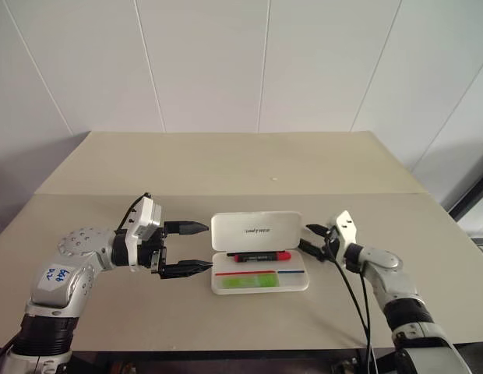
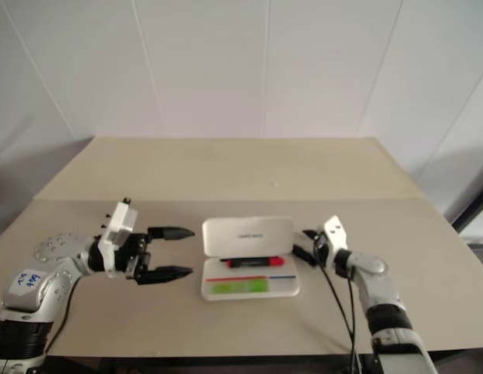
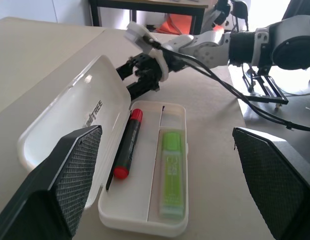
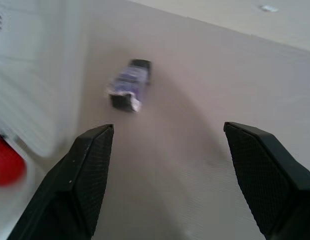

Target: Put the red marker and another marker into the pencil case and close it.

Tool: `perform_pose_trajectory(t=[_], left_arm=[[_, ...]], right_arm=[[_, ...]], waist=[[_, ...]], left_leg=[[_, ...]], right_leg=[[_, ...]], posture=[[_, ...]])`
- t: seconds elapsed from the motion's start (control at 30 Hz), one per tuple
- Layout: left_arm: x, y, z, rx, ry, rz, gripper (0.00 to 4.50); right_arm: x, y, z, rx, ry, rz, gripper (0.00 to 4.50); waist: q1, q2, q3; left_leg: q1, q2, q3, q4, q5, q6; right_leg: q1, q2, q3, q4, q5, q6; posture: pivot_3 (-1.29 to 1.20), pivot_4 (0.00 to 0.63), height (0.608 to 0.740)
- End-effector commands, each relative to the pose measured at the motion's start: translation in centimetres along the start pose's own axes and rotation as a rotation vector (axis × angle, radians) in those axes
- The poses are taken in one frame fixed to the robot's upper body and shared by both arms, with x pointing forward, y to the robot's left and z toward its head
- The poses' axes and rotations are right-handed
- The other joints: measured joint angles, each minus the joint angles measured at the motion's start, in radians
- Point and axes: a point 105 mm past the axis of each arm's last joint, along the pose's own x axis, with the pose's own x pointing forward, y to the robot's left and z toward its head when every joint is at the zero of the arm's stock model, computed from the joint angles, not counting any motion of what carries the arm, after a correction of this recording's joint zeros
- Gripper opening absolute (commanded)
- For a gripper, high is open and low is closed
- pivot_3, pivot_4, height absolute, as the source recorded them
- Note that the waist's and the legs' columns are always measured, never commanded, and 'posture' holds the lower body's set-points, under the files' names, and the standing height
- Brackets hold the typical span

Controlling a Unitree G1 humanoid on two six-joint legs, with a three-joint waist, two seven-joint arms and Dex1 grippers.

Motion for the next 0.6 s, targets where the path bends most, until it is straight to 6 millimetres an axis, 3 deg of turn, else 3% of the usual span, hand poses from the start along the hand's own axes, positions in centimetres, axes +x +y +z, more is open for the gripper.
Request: perform_pose_trajectory(t=[0.03,0.27,0.6], left_arm=[[-0.2,-0.3,0.9,0.048,-0.017,0.003,4.46],[-0.2,-0.5,1.0,0.057,-0.018,0.011,4.46],[-0.1,-0.9,1.2,0.06,-0.027,0.015,4.46]], right_arm=[[1.1,-0.3,0.7,-0.025,-0.023,-0.011,4.5],[2.6,-0.8,0.8,-0.034,-0.035,-0.091,4.5],[2.7,-2.5,0.7,-0.085,-0.016,-0.249,4.5]], waist=[[-0.006,0.0,0.0],[-0.027,0.0,0.0],[-0.027,-0.001,0.0]], left_leg=[[0.0,0.0,0.0,0.0,0.0,0.0],[0.001,0.0,0.0,0.0,0.0,0.0],[0.002,0.0,0.0,0.001,0.002,-0.001]], right_leg=[[0.0,0.0,0.0,0.0,0.0,0.0],[0.0,0.0,0.0,0.001,0.001,0.0],[0.002,0.001,0.001,0.002,0.002,-0.001]], posture=[[0.0,0.15,0.74],[0.0,0.15,0.74],[0.0,0.15,0.74]])
